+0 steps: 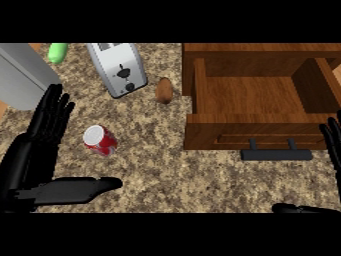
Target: Pick up the can, place it into the drawer and close the drawer
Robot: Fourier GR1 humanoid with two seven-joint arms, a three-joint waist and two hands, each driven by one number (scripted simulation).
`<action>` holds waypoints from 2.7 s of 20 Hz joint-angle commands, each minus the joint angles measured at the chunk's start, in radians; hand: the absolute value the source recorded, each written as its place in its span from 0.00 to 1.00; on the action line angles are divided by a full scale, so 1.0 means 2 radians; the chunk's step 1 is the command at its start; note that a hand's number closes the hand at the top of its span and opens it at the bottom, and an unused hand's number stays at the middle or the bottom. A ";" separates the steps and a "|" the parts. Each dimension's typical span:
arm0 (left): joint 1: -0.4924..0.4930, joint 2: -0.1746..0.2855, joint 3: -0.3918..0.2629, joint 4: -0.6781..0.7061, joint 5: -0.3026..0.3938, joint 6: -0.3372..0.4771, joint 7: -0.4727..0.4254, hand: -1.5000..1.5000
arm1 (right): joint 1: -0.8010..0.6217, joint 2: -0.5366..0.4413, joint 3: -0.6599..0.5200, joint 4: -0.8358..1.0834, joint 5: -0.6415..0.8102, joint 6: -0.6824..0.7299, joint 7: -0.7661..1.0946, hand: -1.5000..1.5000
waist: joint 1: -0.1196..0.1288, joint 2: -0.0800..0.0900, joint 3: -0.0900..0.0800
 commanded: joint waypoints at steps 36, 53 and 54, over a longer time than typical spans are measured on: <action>-0.045 0.005 0.086 0.337 0.023 0.010 -0.250 0.00 | 0.009 0.009 -0.076 0.023 -0.027 0.075 -0.025 0.00 | -0.001 0.000 0.000; -0.030 0.025 0.127 0.526 0.049 -0.038 -0.430 0.00 | 0.043 0.030 -0.071 0.017 -0.006 0.073 -0.070 0.00 | -0.002 0.001 0.000; -0.023 0.031 0.115 0.444 0.052 -0.033 -0.348 0.00 | 0.035 0.035 -0.058 0.012 0.007 0.068 -0.054 0.00 | 0.000 0.000 0.000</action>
